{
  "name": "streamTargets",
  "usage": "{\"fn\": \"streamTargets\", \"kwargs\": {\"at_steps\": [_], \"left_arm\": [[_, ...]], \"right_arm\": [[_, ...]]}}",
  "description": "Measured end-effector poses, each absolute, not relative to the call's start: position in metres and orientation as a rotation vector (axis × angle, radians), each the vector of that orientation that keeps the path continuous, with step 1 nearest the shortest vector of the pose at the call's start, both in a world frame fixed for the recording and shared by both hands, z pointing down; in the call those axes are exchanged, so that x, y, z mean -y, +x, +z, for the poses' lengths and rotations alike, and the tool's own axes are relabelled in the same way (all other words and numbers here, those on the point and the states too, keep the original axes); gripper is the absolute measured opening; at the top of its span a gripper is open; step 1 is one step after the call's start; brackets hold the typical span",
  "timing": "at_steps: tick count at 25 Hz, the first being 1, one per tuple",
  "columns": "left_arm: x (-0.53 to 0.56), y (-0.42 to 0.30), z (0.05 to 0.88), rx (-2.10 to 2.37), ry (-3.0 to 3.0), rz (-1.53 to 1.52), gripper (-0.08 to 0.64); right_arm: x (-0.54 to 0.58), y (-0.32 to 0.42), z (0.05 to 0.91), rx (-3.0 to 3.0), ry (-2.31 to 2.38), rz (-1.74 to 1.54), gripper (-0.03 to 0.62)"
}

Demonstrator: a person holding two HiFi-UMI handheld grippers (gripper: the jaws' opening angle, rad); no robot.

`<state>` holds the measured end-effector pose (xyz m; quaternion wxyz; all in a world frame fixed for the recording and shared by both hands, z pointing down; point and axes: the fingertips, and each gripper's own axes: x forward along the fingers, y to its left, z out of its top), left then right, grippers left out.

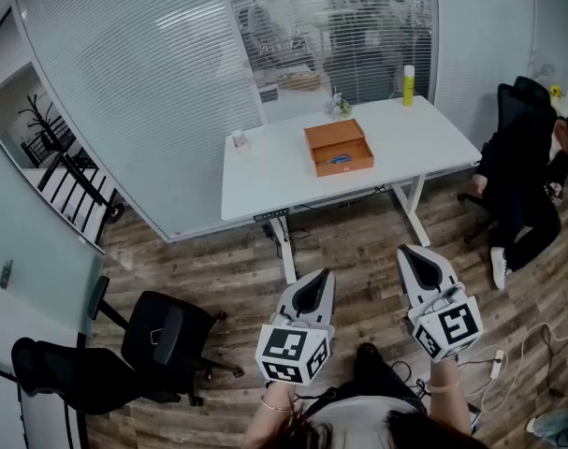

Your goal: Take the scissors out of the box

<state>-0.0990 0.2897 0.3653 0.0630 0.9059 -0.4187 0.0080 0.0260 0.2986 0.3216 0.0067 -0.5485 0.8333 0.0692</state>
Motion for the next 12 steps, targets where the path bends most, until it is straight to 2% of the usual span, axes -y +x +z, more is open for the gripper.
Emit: {"fn": "streamTargets", "kwargs": {"at_steps": [12], "left_arm": [[-0.242, -0.065, 0.373, 1.255, 2.72, 0.046, 0.018]], "right_arm": [[-0.252, 0.052, 0.324, -2.599, -1.721, 0.256, 0.028]]}}
